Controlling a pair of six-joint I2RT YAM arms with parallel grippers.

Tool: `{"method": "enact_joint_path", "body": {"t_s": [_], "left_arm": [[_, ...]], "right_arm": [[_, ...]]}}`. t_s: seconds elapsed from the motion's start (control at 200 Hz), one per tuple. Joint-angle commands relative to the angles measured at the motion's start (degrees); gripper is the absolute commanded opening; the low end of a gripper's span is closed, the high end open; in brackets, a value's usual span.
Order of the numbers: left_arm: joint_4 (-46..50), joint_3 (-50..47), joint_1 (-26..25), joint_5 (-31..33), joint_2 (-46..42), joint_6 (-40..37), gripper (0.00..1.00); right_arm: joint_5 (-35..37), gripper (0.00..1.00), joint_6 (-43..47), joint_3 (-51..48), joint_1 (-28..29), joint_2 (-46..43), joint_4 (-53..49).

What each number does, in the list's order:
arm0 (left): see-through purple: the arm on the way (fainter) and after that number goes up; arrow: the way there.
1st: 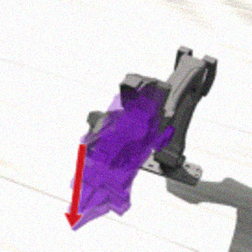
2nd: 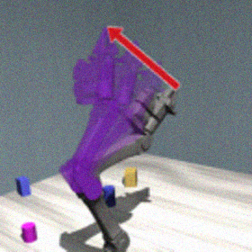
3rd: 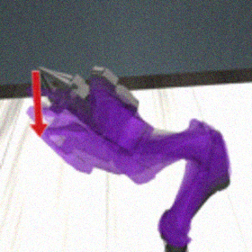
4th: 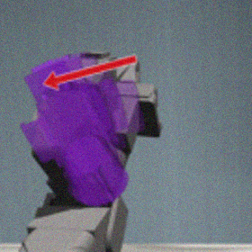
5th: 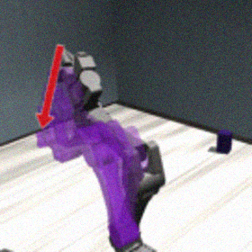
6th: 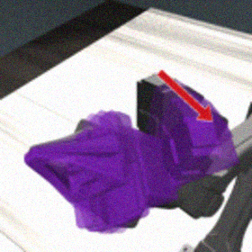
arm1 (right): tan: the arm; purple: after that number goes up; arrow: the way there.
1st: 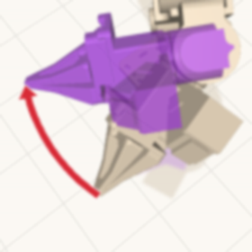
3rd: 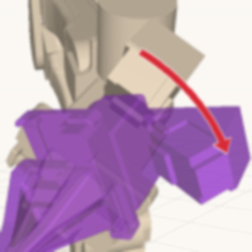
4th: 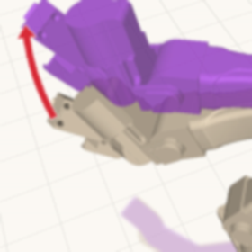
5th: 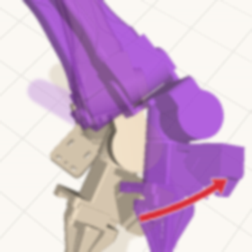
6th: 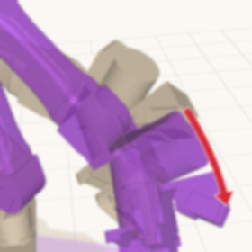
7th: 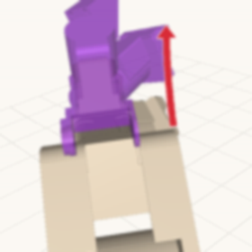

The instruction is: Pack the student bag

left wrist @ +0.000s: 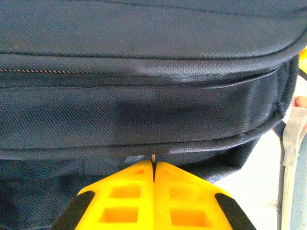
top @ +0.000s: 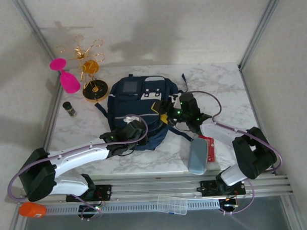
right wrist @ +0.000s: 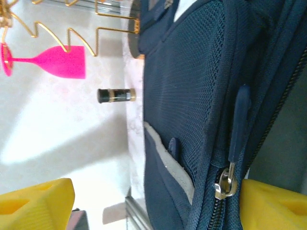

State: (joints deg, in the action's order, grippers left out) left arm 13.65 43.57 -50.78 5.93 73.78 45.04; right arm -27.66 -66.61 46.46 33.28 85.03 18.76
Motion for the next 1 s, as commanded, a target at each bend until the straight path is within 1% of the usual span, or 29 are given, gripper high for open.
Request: {"method": "enact_joint_path", "body": {"t_s": [0.0, 0.045, 0.085, 0.21, 0.27, 0.285, 0.32, 0.466, 0.586, 0.656, 0.736, 0.821, 0.931, 0.996], "left_arm": [[-3.3, -1.0, 0.7, 0.0, -1.9, 0.6, 0.00], [-3.3, -1.3, 0.9, 0.0, -2.0, 0.7, 0.00], [-3.7, -1.5, 0.9, -0.1, -2.1, 0.7, 0.00], [-4.7, -1.9, 1.0, -0.4, -1.9, 0.9, 0.00], [-4.7, -1.8, 1.0, -0.4, -1.7, 0.9, 0.00], [-4.7, -1.7, 1.0, -0.4, -1.5, 1.0, 0.00], [-4.8, -1.7, 1.1, -0.4, -1.4, 0.9, 0.00], [-5.1, -1.6, 1.1, -0.5, -1.6, 1.1, 0.00], [-5.6, -1.9, 1.2, -0.4, -1.9, 1.5, 0.00], [-5.4, -2.0, 1.2, -0.4, -1.9, 1.4, 0.00], [-5.4, -2.1, 1.2, -0.3, -1.9, 1.5, 0.00], [-5.3, -2.1, 1.3, -0.3, -1.9, 1.4, 0.00], [-5.4, -2.1, 1.4, -0.2, -1.9, 1.3, 0.00], [-5.1, -2.1, 1.6, 0.0, -1.9, 1.2, 0.00]], "right_arm": [[-2.2, 0.88, -2.8, 0.7, 2.0, -3.8, 1.7], [1.0, 0.89, -1.2, 0.8, 2.6, -4.9, -1.7], [3.0, 0.91, 0.1, 0.5, 3.4, -5.7, -2.5], [2.7, 0.97, 1.4, -0.9, 5.3, -5.5, -1.5], [4.6, 0.98, 2.2, -1.2, 6.2, -5.2, -3.0], [5.1, 0.99, 2.4, -1.3, 7.7, -5.1, -3.6], [6.3, 0.99, 2.6, -1.5, 8.6, -4.8, -4.6], [9.1, 0.99, 0.2, -4.5, 9.6, -3.8, -2.3], [12.9, 0.99, 1.0, -3.8, 10.8, -1.7, -4.6], [14.0, 0.98, 0.5, -4.2, 11.1, -0.6, -3.4], [13.8, 0.93, -0.7, -4.5, 12.0, 0.8, 0.2], [13.5, 0.85, -1.0, -2.4, 13.4, 2.2, 1.0], [15.0, 0.70, -0.9, -0.3, 14.6, 2.2, 1.9], [16.0, 0.56, -0.7, 0.2, 14.7, 2.2, 1.7]]}}
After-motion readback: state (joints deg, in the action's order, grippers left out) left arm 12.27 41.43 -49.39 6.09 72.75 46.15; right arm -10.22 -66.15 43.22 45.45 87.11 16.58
